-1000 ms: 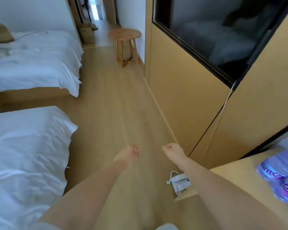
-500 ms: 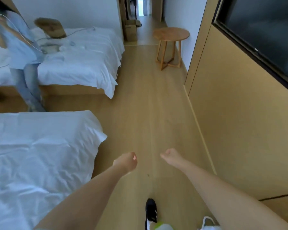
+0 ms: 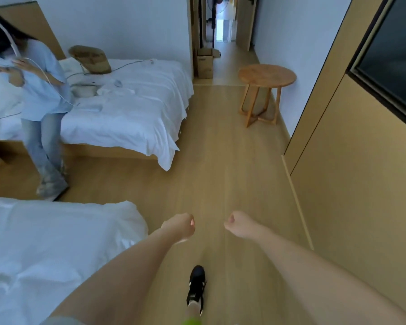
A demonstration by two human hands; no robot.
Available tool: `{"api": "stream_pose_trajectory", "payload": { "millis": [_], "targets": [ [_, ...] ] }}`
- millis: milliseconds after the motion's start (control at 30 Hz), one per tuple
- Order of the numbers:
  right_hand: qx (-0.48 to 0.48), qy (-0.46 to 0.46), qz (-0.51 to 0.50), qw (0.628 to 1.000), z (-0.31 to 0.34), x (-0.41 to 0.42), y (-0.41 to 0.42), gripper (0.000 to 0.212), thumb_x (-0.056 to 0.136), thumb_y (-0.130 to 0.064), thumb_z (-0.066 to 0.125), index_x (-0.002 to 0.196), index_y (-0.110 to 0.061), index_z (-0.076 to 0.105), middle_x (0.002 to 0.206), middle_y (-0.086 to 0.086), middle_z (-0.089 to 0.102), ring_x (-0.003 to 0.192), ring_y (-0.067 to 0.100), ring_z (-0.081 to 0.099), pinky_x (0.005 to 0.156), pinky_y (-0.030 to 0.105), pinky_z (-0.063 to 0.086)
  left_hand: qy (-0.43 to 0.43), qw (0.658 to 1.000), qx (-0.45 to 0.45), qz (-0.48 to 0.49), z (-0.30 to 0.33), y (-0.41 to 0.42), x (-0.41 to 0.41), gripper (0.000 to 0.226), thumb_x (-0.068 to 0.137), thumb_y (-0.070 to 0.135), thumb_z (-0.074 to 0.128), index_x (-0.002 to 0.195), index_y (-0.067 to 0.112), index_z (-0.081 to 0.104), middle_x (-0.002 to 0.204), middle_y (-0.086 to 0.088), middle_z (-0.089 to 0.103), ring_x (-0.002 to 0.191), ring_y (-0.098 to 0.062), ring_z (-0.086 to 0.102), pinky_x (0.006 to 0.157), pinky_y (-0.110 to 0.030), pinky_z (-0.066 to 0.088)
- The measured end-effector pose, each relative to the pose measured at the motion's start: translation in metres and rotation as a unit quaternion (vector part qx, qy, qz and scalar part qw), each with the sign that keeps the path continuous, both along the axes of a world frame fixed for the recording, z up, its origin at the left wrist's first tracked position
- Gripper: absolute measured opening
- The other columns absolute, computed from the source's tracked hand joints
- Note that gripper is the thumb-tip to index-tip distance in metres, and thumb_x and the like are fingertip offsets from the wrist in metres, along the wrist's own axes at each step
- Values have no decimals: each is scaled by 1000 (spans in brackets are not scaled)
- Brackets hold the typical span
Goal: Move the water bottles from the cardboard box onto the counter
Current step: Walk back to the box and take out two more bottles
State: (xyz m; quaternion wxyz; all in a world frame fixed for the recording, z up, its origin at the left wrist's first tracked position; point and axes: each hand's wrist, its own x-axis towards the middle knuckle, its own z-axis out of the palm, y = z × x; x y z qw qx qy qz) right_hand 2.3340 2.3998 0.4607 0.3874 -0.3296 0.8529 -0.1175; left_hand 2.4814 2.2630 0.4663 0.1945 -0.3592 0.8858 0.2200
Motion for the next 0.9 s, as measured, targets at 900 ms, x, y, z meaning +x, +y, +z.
{"api": "stream_pose_trajectory", "payload": {
  "millis": [900],
  "targets": [
    [-34,-2,-105,994,17,-574,-375,39,100,-28,49,120,4,59,121,19,63,114,29,59,83,29,45,-30,997,1,-64,20,-373,-586,38,98,19,32,129,18,55,129,-5,59,117,-27,56,95,-36,48]
  ]
}}
